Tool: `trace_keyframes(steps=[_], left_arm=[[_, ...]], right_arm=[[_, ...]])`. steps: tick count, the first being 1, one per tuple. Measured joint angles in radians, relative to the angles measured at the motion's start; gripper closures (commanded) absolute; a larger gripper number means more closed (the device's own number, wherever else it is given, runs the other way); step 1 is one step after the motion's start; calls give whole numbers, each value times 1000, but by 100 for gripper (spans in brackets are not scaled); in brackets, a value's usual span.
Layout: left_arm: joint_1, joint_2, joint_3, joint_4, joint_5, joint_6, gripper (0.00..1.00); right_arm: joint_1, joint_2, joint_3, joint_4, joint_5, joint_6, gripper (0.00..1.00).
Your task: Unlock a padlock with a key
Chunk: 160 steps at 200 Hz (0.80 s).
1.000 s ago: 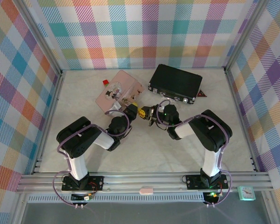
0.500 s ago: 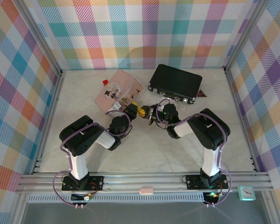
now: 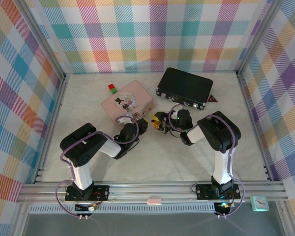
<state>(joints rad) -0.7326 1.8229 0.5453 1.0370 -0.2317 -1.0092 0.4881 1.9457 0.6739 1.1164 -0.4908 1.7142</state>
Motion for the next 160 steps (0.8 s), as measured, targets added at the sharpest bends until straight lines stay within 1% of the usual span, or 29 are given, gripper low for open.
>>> trace_keyframes(steps=[14,33,51,75,96,112,119,135,160], left_arm=[[0,-10,-2,-60,24,6,100],[-1,-53,-2,-156,55,13,100],[-5,-92,-2,-243,69,35,100],[-5,-118,1,-340,90,60,100],[-5,-120,1,-360,97,87,70],[-5,-126,1,-372,100,90,52],[-5,-131,0,-380,98,88,45],[-5,-161,-2,-403,88,89,36],[-3,-272,-15,-480,47,83,21]], right_arm=[[-22,-68,-7,-106,-5,-106,57],[-33,-212,-4,-343,7,-301,53],[-33,-357,33,-604,58,-518,51],[-33,-481,100,-858,133,-752,50],[-33,-530,159,-1038,192,-914,48],[-33,-541,192,-1139,221,-1005,48],[-33,-541,201,-1173,229,-1038,48],[-32,-541,215,-1236,234,-1101,48],[-17,-532,248,-1312,234,-1184,47]])
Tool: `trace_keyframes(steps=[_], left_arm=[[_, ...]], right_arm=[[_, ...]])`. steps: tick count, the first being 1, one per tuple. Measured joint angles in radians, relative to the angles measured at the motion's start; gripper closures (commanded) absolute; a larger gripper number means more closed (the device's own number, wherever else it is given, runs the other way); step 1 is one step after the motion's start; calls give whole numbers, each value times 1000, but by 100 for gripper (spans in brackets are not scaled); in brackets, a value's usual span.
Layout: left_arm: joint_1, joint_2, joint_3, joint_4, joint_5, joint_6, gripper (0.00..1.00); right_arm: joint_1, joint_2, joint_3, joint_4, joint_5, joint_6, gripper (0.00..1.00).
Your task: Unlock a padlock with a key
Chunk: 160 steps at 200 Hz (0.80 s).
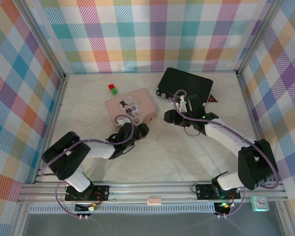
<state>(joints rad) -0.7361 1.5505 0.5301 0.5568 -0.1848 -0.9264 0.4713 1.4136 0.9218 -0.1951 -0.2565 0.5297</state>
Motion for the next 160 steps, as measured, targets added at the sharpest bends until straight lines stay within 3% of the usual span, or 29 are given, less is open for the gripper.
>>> trace_keyframes(steps=[22,60,97,160], left_arm=[[16,-128,-2,-118,-43,6,14],[79,-243,4,-292,-77,27,12],[126,-240,3,-345,-77,57,12],[238,-106,40,-266,-9,156,13]], right_arm=[[46,32,47,-34,3,-63,46],[169,160,146,-90,15,-163,46],[290,298,250,-151,67,-248,46],[430,475,407,-240,263,-348,44]])
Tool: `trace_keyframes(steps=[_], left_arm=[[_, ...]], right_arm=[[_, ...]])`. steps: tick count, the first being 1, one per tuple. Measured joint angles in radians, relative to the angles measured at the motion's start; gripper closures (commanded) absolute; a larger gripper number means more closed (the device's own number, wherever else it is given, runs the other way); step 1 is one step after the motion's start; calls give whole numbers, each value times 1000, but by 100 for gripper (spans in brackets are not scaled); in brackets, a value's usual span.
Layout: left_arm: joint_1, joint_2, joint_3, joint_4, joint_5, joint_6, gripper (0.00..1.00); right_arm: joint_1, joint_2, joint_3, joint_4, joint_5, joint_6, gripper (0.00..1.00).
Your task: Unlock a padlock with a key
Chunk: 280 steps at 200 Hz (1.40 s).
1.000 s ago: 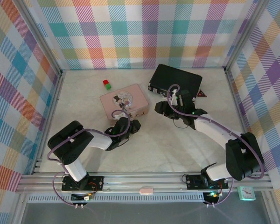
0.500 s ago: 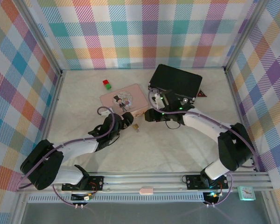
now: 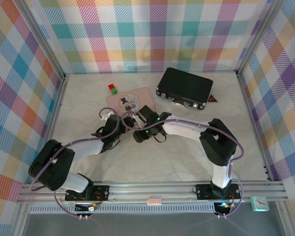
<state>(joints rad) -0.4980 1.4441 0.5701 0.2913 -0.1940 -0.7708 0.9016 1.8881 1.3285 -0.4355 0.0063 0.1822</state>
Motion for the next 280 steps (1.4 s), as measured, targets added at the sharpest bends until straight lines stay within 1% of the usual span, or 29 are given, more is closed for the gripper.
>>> trace_keyframes(steps=[26,51,84,142,161,183,199,220,236,248,280], left_arm=[[28,29,25,16,34,21,14],[37,26,25,16,48,28,13],[48,-43,3,-34,26,27,13],[56,-216,-70,-160,-53,8,13],[48,-293,-77,-190,-45,9,12],[47,-375,-76,-188,-51,13,11],[47,-395,-76,-190,-55,17,11],[50,-393,-76,-209,-55,20,11],[55,-391,-76,-217,-55,20,11],[57,-391,-76,-219,-55,19,11],[62,-391,-76,-218,-51,20,11]], right_arm=[[35,65,56,-19,114,-14,43],[46,107,100,-23,220,-24,43],[52,134,134,-7,306,-71,45],[92,156,151,51,317,-112,48],[72,171,138,70,348,-97,48],[48,171,62,103,360,-92,48],[44,157,26,140,350,-85,47],[47,142,4,143,341,-85,48],[47,142,1,148,341,-86,50],[46,144,1,153,340,-87,54],[37,148,1,167,327,-90,74]])
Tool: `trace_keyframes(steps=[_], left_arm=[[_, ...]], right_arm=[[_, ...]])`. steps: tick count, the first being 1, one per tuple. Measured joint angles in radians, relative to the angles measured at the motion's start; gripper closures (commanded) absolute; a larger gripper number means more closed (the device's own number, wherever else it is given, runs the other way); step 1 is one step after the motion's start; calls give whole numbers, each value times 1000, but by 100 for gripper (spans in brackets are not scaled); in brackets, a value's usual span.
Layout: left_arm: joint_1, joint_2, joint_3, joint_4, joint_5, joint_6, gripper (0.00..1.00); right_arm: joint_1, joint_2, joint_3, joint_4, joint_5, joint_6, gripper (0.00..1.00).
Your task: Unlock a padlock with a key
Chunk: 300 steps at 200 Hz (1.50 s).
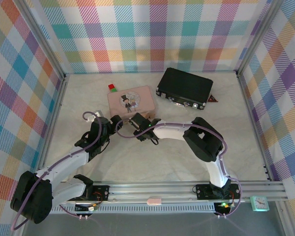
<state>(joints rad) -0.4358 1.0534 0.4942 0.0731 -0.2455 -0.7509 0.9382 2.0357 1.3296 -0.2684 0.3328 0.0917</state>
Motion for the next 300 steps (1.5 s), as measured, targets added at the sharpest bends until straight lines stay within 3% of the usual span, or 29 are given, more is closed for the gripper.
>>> trace_keyframes(steps=[30,65,158,173,192,206,230,300], left_arm=[[0,0,-6,16,29,-16,14],[0,16,-58,92,98,-68,26],[-59,303,-58,351,178,-147,37],[-60,344,-43,376,178,-151,37],[-60,356,-39,394,173,-160,35],[-60,353,-39,401,163,-169,32],[-60,323,-37,375,140,-171,29],[-46,153,-38,261,78,-145,27]], right_arm=[[-27,0,0,18,-40,-42,88],[-52,-11,-18,69,-111,-148,97],[-129,-35,-36,89,-417,-272,100],[-134,-35,-36,87,-428,-272,90],[-138,-36,-36,83,-416,-261,66],[-140,-40,-36,79,-401,-258,59],[-140,-45,-35,77,-390,-245,53],[-140,22,49,77,-360,-192,54]])
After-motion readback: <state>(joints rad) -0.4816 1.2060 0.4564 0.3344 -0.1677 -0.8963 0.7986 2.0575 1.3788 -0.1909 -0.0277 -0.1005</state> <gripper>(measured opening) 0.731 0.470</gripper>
